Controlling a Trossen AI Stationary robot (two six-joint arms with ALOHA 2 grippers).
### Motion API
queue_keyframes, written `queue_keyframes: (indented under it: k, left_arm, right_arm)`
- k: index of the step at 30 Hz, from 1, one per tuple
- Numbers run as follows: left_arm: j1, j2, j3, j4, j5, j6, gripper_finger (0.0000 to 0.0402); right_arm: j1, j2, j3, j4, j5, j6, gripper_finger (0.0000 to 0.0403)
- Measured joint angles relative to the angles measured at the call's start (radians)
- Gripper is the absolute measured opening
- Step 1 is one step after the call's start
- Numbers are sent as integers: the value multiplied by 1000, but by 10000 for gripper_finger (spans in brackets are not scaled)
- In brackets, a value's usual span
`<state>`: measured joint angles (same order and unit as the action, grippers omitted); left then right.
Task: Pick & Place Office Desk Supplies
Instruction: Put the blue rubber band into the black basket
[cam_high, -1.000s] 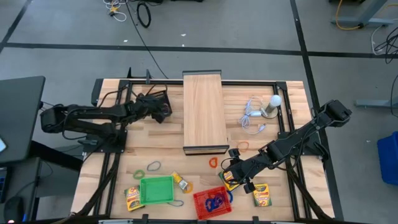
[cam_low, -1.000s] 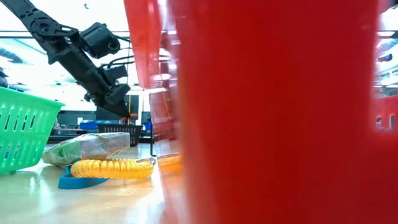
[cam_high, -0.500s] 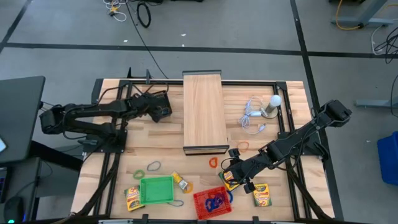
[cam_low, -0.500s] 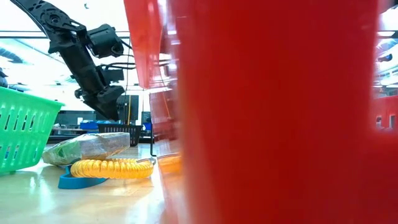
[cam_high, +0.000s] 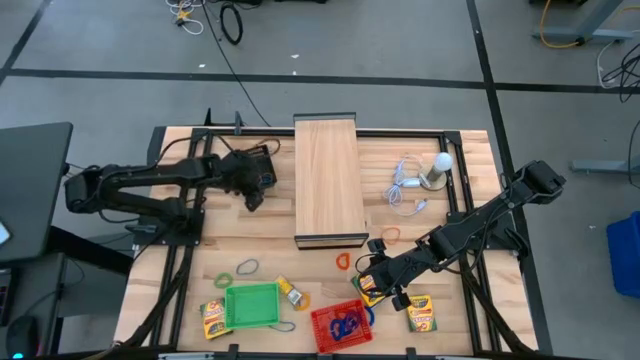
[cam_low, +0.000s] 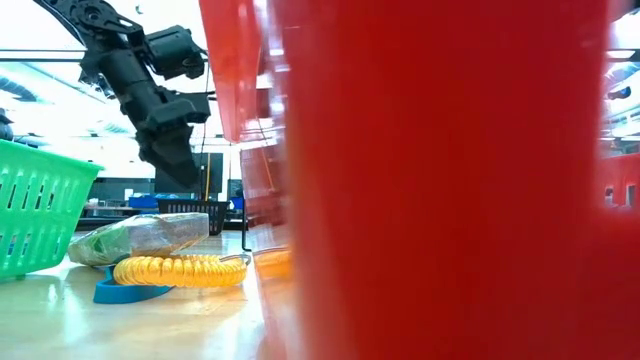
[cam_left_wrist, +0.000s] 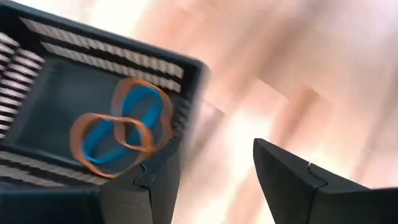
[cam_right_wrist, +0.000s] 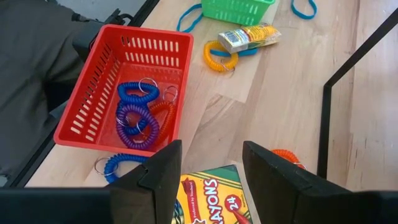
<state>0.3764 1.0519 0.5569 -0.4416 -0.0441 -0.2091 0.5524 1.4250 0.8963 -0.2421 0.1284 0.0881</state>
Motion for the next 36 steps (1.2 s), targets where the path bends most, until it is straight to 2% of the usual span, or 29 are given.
queue_keyframes:
  k: [5,11,17,24,30,36]
  left_arm:
    - [-129,0,0,-67,37,-44,204]
    - [-325,0,0,-51,127,-93,204]
    - [-532,0,0,-52,134,-151,204]
    - [-723,39,0,-53,39,-246,203]
    - [-829,174,0,-42,-7,-306,203]
    - [-880,323,0,-5,-53,-353,203]
  right_arm:
    - [0,0,0,-1,0,-16,178]
    - [-4,0,0,-1,0,-17,178]
    - [-7,0,0,0,0,-16,178]
    - [-7,0,0,1,19,-15,178]
    - [-7,0,0,2,20,-15,178]
    - [-7,0,0,1,20,-15,178]
